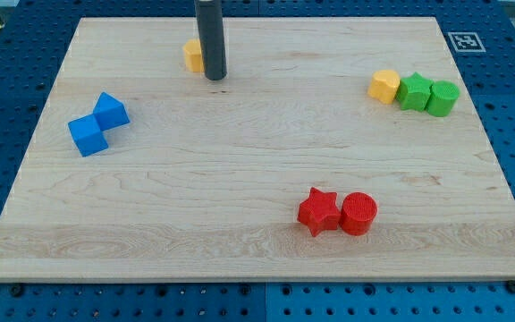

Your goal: Move the yellow hexagon towards the top left corner of the board

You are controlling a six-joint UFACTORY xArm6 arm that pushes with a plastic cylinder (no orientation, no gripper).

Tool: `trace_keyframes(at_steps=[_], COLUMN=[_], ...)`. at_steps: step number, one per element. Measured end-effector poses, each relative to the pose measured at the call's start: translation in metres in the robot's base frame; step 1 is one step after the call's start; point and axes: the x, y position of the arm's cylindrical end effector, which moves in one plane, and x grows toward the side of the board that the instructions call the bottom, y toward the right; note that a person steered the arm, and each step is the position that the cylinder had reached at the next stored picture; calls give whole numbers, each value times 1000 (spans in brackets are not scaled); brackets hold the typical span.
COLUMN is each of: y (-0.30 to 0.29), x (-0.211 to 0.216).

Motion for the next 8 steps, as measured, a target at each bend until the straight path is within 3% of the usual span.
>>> trace_keyframes(at_steps=[2, 4, 6, 8], y=[-17, 27, -40, -29], x=[-2, -6, -34, -70])
